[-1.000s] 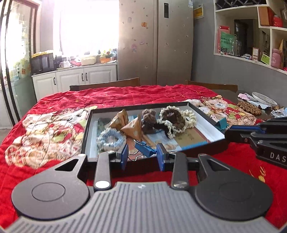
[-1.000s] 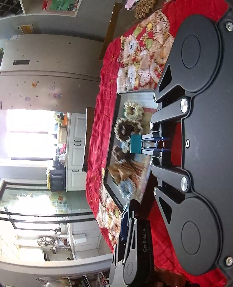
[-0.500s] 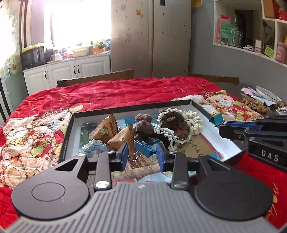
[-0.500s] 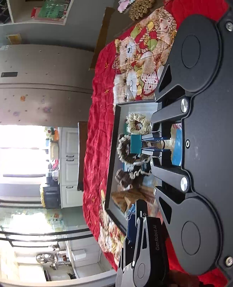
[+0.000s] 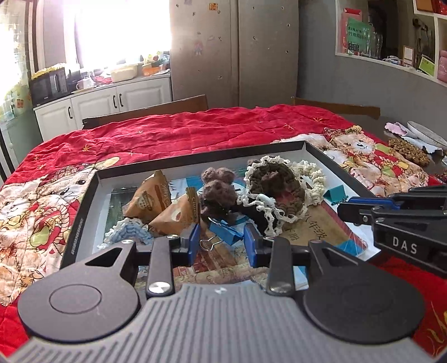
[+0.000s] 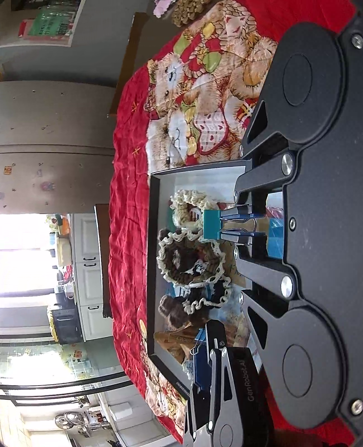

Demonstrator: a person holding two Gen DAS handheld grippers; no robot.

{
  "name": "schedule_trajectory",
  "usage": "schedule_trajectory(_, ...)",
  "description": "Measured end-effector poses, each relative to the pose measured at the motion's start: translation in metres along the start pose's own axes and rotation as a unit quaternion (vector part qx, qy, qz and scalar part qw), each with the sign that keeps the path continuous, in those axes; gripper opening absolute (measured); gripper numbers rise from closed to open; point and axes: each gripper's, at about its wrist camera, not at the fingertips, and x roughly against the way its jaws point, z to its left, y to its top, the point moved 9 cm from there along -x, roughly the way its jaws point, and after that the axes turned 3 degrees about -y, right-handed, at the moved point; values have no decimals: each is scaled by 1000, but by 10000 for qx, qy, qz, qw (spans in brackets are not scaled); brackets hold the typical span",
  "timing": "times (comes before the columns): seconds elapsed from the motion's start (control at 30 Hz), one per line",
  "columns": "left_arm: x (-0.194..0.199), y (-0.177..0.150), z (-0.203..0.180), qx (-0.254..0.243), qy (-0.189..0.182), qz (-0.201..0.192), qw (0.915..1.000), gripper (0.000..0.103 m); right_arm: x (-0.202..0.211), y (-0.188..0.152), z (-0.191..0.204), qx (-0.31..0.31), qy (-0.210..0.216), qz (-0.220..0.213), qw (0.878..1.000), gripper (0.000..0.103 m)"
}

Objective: Organize objects
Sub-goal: 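Lower the binder clip into the box and open right tool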

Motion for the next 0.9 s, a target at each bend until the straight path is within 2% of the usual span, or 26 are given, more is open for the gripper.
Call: schedule_trajectory(0.9,-17,-11,-6,-223,93,73,9997,38,-19,-14,4,-36,116,198,9997,8)
